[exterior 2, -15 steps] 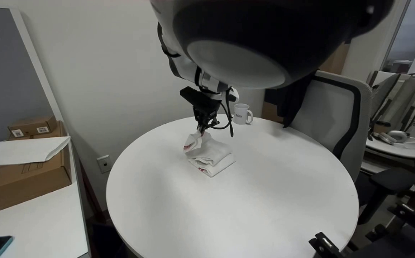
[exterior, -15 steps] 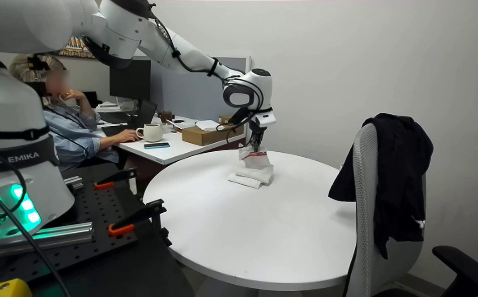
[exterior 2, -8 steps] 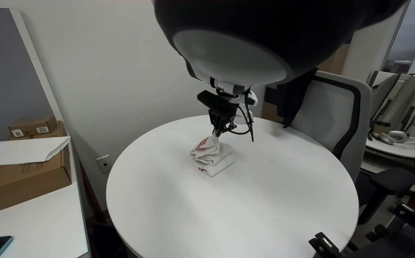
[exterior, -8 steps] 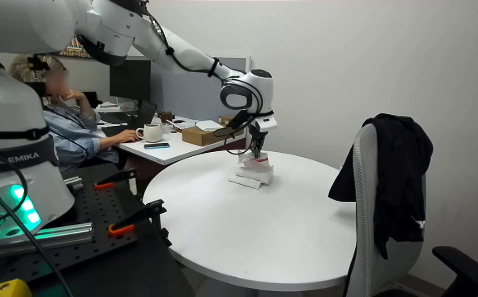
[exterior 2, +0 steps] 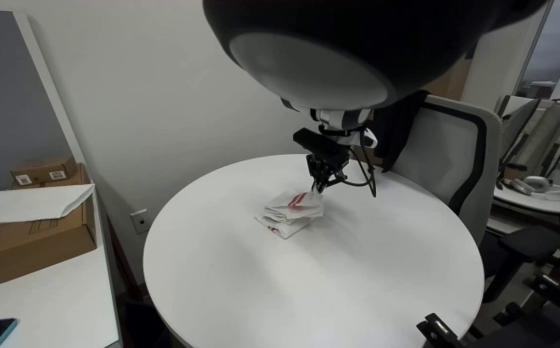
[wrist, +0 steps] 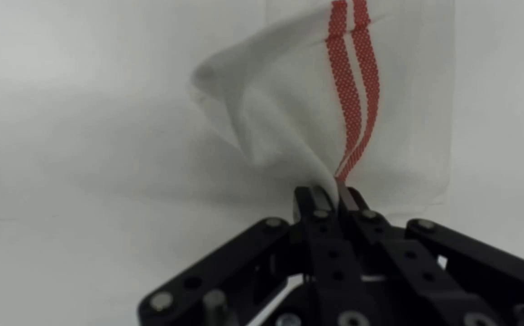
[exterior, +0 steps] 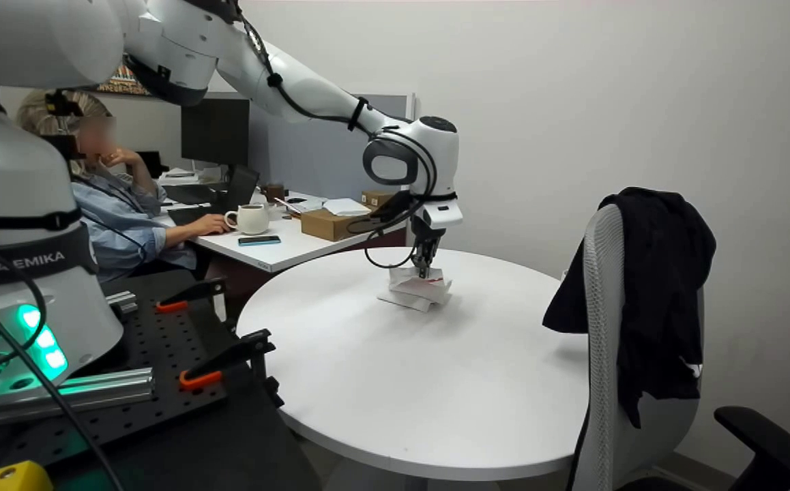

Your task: Fold the red and white cloth neatly

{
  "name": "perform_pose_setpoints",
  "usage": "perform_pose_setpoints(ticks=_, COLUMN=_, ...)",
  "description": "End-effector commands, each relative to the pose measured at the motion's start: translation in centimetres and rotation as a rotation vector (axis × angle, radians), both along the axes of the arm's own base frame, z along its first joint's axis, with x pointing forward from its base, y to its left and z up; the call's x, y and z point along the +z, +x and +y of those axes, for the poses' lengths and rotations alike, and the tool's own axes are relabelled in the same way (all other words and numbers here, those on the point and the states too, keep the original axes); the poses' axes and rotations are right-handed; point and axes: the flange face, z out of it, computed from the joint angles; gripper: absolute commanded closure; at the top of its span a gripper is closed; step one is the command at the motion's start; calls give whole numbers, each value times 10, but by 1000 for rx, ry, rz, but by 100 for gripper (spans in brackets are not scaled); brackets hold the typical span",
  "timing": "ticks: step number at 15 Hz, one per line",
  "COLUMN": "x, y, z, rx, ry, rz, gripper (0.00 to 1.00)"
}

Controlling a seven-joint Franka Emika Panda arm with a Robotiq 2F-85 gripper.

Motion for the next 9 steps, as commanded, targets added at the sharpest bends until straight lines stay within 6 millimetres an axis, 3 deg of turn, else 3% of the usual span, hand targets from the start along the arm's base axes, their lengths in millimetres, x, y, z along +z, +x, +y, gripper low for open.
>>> perform_pose_setpoints(ticks=1, x=3, y=-17, z=3, rx=21, ry=17, rz=11, gripper=99)
perform_pose_setpoints(ticks=2, x=3, y=-19, z=4, rx=25, ry=15, rz=14, gripper=70)
perform_pose_setpoints(ticks=4, x=5, y=-20, z=7, rx=27, ry=13, rz=24, gripper=62)
perform_pose_setpoints(ticks=9, x=15, y=-18, z=9, rx=31, ry=20, rz=17, gripper=26)
